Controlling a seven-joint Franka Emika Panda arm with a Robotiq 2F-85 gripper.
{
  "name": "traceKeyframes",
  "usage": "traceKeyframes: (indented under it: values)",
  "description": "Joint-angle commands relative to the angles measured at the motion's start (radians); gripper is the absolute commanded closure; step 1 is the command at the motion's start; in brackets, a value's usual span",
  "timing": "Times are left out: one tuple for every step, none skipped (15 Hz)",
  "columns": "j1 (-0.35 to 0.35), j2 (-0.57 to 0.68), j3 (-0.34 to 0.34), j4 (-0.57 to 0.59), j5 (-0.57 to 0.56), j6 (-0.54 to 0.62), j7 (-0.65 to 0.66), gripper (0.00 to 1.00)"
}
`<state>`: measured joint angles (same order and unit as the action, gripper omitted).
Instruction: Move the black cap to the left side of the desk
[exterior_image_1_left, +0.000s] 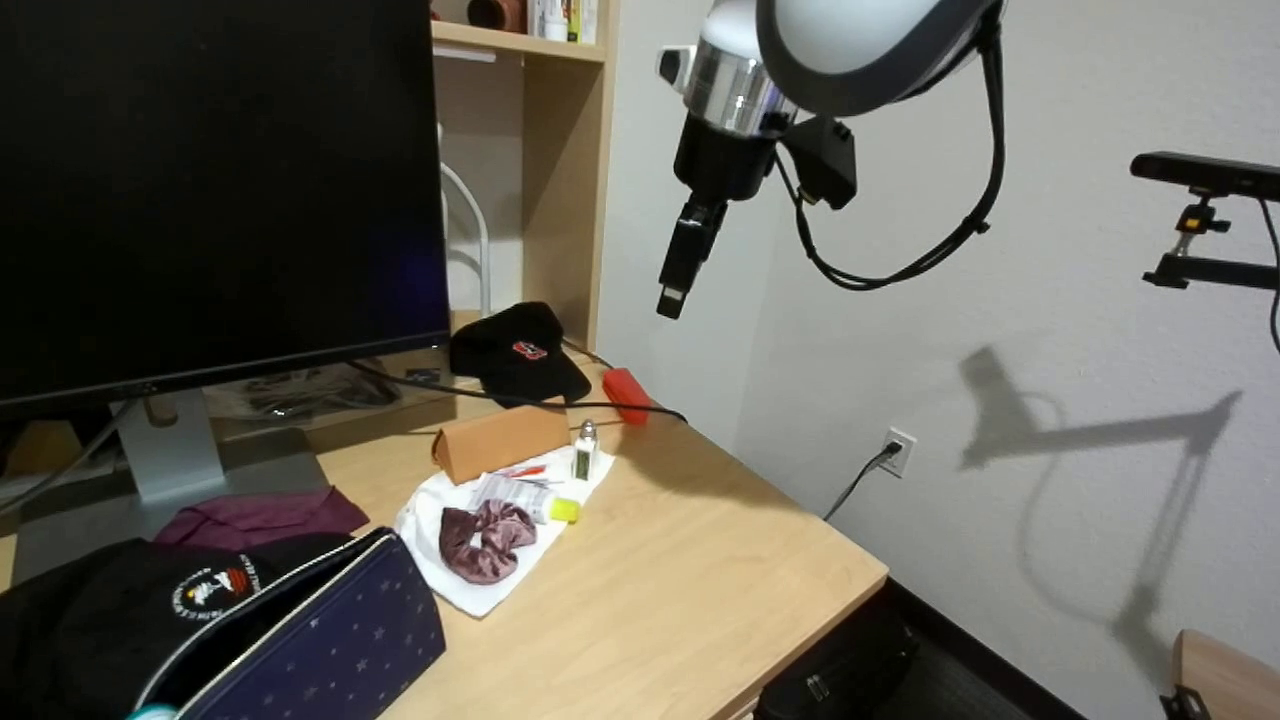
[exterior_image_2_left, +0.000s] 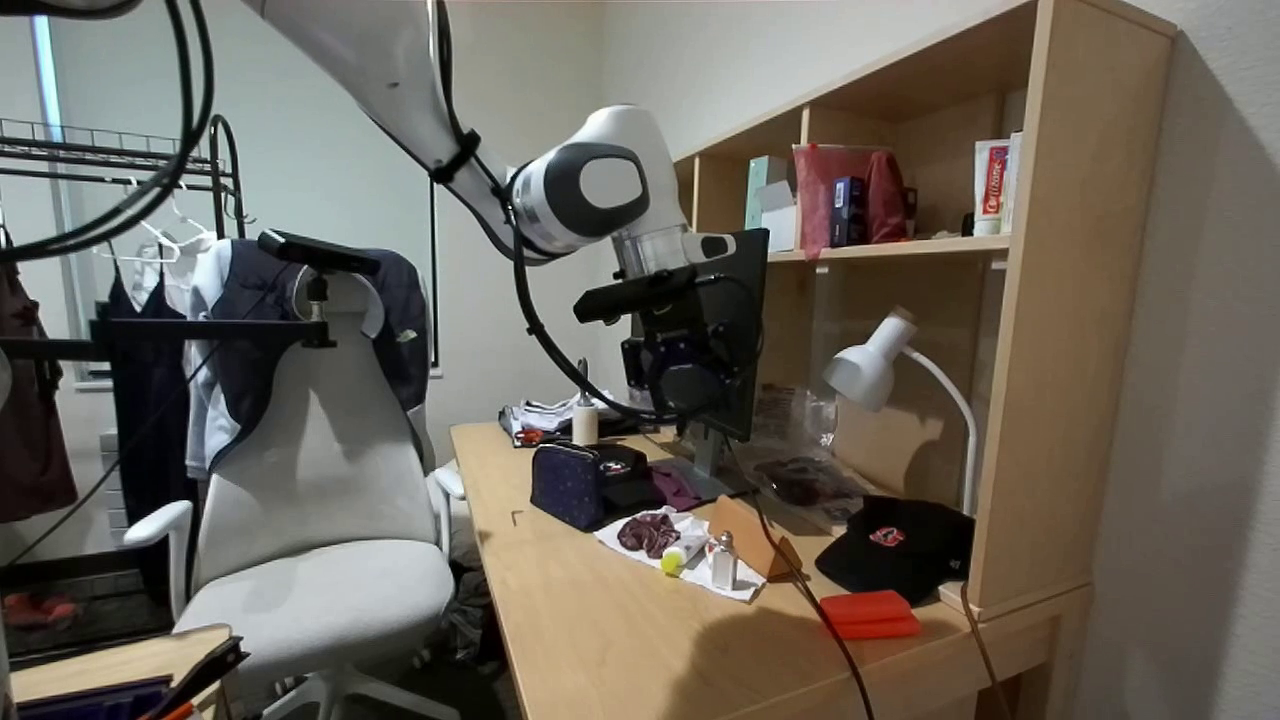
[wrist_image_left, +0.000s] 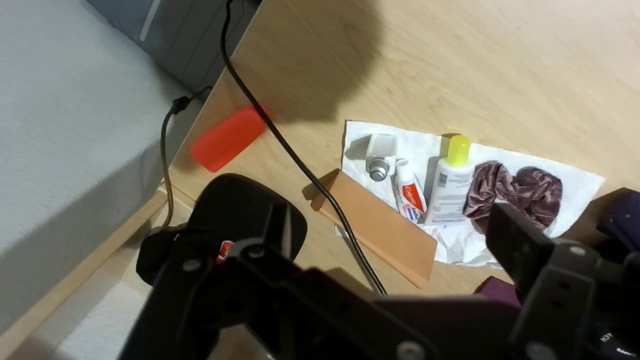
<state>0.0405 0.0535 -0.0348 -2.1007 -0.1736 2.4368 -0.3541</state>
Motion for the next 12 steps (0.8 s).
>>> traceKeyframes:
  values:
    - [-0.009, 0.013, 0.013, -0.005, -0.111, 0.005, 0.069, 0.00]
    - [-0.011, 0.056, 0.010, 0.031, -0.166, -0.008, 0.055, 0.00]
    - [-0.013, 0.085, 0.006, 0.054, -0.217, -0.010, 0.054, 0.00]
    - [-0.015, 0.117, 0.004, 0.077, -0.242, 0.000, 0.035, 0.00]
    - [-0.015, 0.162, 0.003, 0.111, -0.262, 0.013, 0.010, 0.00]
    - [-0.015, 0.206, 0.003, 0.148, -0.278, 0.018, -0.006, 0.00]
    - [-0.009, 0.255, -0.003, 0.194, -0.319, 0.018, 0.012, 0.00]
    - [-0.004, 0.302, -0.010, 0.237, -0.352, 0.022, 0.023, 0.00]
    - [-0.002, 0.352, -0.013, 0.283, -0.369, 0.027, 0.022, 0.00]
    - [0.004, 0.395, -0.022, 0.327, -0.393, 0.025, 0.034, 0.00]
    - [0.015, 0.444, -0.040, 0.375, -0.432, 0.027, 0.062, 0.00]
    - [0.018, 0.485, -0.046, 0.418, -0.444, 0.009, 0.059, 0.00]
